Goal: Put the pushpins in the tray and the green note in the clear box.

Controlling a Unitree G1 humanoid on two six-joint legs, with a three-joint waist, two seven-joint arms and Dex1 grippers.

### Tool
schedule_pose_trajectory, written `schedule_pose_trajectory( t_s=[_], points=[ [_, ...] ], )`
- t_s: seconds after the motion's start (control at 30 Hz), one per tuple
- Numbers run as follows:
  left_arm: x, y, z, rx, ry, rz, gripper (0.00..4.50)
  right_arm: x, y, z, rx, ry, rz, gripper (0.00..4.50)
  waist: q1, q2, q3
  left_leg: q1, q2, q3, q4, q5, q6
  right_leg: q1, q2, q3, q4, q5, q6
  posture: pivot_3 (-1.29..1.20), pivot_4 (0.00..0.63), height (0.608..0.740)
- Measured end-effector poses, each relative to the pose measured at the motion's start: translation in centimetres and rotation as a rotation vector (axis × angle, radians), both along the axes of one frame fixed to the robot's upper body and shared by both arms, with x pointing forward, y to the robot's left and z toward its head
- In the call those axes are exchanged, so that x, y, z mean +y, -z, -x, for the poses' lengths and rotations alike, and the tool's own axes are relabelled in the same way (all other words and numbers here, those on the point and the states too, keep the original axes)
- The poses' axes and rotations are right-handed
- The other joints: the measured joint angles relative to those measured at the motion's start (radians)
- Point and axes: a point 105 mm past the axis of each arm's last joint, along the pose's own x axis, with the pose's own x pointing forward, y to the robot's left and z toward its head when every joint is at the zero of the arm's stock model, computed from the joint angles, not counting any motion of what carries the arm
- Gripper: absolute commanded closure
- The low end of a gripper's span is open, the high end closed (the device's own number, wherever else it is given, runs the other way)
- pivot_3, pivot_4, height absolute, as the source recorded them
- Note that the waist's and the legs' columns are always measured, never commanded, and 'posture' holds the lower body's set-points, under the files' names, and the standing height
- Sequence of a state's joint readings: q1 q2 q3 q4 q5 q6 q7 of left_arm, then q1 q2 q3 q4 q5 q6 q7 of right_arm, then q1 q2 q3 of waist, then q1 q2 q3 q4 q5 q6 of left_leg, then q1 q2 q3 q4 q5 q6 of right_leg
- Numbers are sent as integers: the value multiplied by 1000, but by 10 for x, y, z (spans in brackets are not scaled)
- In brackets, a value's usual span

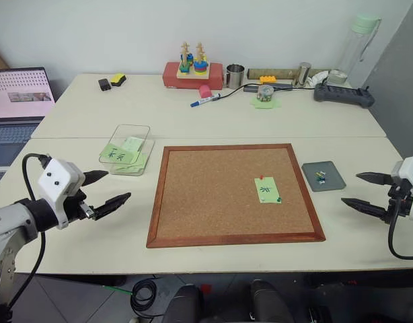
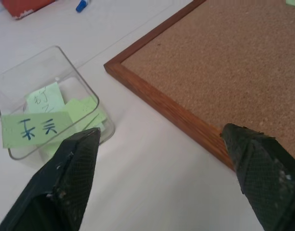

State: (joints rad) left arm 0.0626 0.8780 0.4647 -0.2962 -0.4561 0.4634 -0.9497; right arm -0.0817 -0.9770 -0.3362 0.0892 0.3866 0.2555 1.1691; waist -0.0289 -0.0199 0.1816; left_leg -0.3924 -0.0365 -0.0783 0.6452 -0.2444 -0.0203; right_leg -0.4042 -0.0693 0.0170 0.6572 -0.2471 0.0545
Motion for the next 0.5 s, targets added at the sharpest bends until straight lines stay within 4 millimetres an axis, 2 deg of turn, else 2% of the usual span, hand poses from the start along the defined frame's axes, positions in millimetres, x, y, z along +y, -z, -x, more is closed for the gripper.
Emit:
schedule_pose_trajectory(
  t_s=[0.1, 0.23, 0.33, 0.5],
  points=[
    [-20, -5, -5, -4, 86, 16, 1616, 13, -6, 3, -20, -36, -12, 0, 1, 0, 0, 0, 0, 0, 0, 0, 0, 0, 0, 0, 0, 0, 0, 0, 150, 740],
    [-64, -5, -12, 3, 264, 13, 2458, 32, -17, 6, -49, -82, -27, 0, 2, 0, 0, -1, -1, 0, 0, 0, 0, 0, 0, 0, 0, 0, 1, 0, 150, 740],
    [-100, 2, -14, 20, 391, 61, 3158, 47, -22, 5, -64, -109, -55, 0, 2, 0, 0, -1, -1, 0, 0, 0, 0, 0, 0, 0, 0, 1, 1, 0, 150, 740],
    [-136, 24, -21, 64, 487, 106, 4195, 72, -27, -9, -83, -146, -118, 0, -3, -1, 0, 0, -1, 0, 1, 0, 0, 0, 0, 0, 1, 1, 1, 0, 150, 740]
  ],
)
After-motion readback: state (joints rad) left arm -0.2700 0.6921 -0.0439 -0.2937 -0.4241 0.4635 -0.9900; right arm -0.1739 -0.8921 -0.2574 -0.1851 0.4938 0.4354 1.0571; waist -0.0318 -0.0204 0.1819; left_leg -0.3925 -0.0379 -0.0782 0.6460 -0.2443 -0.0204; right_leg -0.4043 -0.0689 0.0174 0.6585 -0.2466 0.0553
